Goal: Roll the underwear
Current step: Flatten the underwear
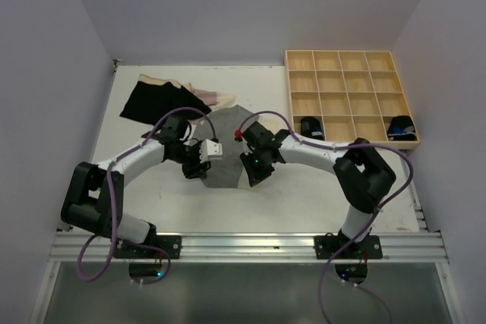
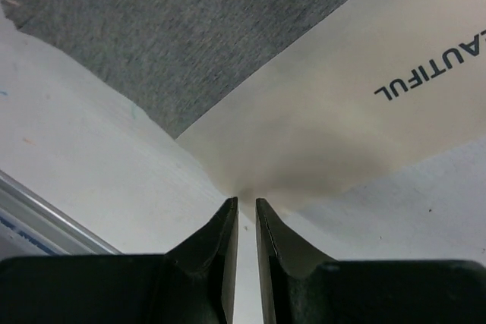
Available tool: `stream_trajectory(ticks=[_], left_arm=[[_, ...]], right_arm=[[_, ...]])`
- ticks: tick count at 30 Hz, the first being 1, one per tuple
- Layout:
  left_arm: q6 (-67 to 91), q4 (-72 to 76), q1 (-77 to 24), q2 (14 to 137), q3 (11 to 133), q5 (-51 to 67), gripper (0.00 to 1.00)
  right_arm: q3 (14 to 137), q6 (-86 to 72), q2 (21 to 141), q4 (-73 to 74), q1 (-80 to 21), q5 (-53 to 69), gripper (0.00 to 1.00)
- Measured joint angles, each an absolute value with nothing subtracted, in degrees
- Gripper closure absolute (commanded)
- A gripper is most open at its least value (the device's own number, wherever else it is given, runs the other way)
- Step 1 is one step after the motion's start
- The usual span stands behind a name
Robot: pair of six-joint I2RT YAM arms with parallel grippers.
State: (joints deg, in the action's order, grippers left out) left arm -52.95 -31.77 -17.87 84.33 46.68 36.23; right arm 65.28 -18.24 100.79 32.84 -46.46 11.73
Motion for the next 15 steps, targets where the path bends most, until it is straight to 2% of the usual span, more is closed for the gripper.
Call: stream_trajectory(ticks=[12, 15], left_arm=[[-58.43, -29.85, -23.73, 79.70, 38.02, 34.94, 0.45], [-59.27, -28.69, -25.06, 79.68, 37.21, 33.89, 0.52]], right_arm=[[64.84, -19.14, 104.77, 30.76, -46.46, 11.64, 0.82], [64.84, -19.16, 104.81, 30.76, -46.46, 11.68, 0.82]])
